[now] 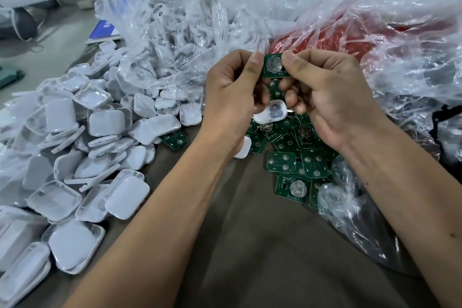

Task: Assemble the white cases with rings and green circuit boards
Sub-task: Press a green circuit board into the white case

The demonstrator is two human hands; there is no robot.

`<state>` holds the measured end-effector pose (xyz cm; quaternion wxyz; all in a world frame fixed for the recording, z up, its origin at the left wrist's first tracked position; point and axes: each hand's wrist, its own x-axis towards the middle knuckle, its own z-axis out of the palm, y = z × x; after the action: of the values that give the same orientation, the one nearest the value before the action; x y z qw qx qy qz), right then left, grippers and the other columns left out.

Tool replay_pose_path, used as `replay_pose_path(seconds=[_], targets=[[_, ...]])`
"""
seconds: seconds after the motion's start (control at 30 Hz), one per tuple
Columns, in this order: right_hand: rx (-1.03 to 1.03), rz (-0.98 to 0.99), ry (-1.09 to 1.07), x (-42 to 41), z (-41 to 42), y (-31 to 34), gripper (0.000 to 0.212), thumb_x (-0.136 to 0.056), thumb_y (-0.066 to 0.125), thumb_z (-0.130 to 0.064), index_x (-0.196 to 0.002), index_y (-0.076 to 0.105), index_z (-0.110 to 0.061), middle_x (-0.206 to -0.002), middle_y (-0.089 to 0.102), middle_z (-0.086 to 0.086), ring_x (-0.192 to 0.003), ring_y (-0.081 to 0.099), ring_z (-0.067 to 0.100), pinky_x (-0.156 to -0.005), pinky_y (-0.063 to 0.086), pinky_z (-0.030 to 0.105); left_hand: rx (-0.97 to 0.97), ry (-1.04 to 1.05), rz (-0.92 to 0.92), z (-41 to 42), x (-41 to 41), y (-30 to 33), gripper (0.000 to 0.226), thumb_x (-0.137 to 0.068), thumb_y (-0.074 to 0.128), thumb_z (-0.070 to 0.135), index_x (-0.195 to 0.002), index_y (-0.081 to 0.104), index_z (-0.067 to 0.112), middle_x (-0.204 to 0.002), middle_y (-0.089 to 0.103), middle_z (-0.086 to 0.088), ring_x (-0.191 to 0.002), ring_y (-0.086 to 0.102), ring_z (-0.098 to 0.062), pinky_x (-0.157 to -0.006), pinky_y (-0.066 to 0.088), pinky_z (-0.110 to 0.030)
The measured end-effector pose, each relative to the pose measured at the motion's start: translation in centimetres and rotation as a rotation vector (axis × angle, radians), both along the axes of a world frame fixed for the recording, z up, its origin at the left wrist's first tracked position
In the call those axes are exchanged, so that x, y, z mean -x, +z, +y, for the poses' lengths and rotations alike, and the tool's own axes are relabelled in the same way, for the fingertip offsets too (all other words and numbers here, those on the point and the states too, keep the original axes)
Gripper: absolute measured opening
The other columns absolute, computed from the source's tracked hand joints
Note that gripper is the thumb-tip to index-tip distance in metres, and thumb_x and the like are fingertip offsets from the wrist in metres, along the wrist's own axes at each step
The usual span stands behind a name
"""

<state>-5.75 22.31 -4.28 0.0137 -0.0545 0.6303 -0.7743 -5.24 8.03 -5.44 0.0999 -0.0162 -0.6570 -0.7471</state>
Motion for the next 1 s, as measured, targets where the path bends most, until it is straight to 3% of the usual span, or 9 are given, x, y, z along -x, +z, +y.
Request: replay_pose_path(seconds=[0.33, 0.6, 0.77, 1.0], targets=[[0.013, 0.066, 0.041, -0.3, -0.5, -0.5, 0.017, -0.102, 0.062, -0.009, -0.087, 0.063, -0.002, -0.065, 0.063, 0.006, -0.047, 0.052, 0.009, -0.038, 0.036, 0.017, -0.203, 0.045, -0.095, 1.0, -0.3, -0.2, 0.031, -0.108, 0.048, 0.011, -0.078, 0.056, 0.008, -0.060, 0.049, -0.003, -0.049, 0.038, -0.009, -0.041, 0.033, -0.017], [0.035, 0.088, 0.023, -0.3, -0.9, -0.6, 0.018, -0.102, 0.063, -0.009, -0.085, 0.064, -0.005, -0.063, 0.063, 0.004, -0.047, 0.052, 0.008, -0.040, 0.037, 0.017, -0.293, 0.089, -0.111, 1.6, -0.5, 0.0, 0.029, -0.107, 0.049, 0.011, -0.080, 0.056, 0.007, -0.067, 0.044, -0.011, -0.054, 0.034, -0.017, -0.056, 0.037, -0.035], [0.031, 0.080, 0.036, -0.3, -0.7, -0.7, 0.018, -0.102, 0.062, -0.009, -0.085, 0.064, -0.005, -0.064, 0.063, 0.004, -0.047, 0.052, 0.008, -0.039, 0.036, 0.017, -0.306, 0.099, -0.141, 1.6, -0.7, 0.2, 0.030, -0.108, 0.048, 0.010, -0.078, 0.053, 0.009, -0.063, 0.044, -0.007, -0.050, 0.035, -0.010, -0.043, 0.035, -0.019], [0.013, 0.058, 0.042, -0.1, -0.5, -0.7, 0.018, -0.103, 0.061, -0.011, -0.086, 0.065, -0.005, -0.064, 0.062, 0.002, -0.047, 0.050, 0.007, -0.039, 0.036, 0.016, -0.320, 0.065, -0.164, 1.6, -0.7, 0.1, 0.027, -0.107, 0.050, 0.013, -0.082, 0.055, 0.008, -0.063, 0.048, -0.004, -0.047, 0.039, -0.008, -0.040, 0.036, -0.016]])
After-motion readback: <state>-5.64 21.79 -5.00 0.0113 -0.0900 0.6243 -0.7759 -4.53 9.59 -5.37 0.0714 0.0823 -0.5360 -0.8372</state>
